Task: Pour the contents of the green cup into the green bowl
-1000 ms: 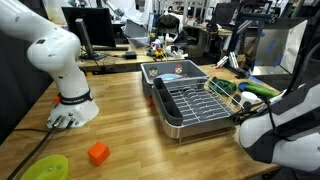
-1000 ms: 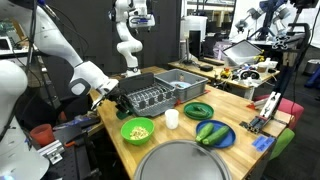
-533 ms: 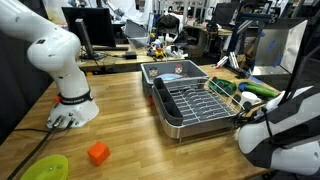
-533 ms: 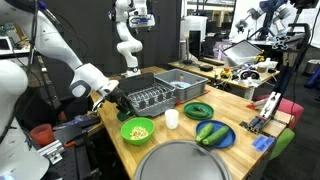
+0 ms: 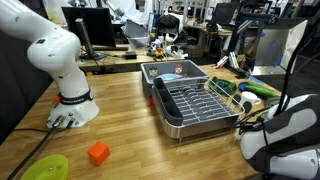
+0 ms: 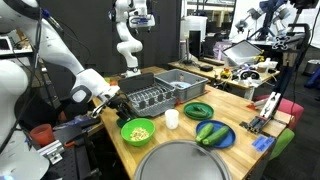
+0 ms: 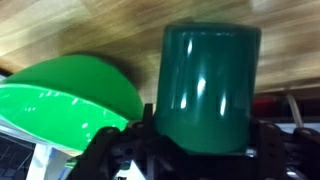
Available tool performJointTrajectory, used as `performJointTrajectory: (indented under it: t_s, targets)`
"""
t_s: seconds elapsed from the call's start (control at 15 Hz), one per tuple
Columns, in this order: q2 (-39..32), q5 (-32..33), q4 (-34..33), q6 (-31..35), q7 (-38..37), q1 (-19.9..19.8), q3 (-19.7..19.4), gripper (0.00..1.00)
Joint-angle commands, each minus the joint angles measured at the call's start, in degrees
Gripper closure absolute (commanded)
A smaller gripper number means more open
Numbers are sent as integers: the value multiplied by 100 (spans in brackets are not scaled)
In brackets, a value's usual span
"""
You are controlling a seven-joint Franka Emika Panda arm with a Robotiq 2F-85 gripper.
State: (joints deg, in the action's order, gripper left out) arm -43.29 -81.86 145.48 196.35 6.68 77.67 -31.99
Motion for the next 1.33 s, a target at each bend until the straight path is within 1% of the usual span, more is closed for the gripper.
performJointTrajectory:
  t_s: [0.0, 0.73, 1.27]
  targets:
    - [-136, -181, -66, -119, 84, 57, -74, 48]
    - [-120, -104, -146, 151, 47, 179, -110, 48]
    - [-108, -115, -213, 166, 21, 200, -98, 48]
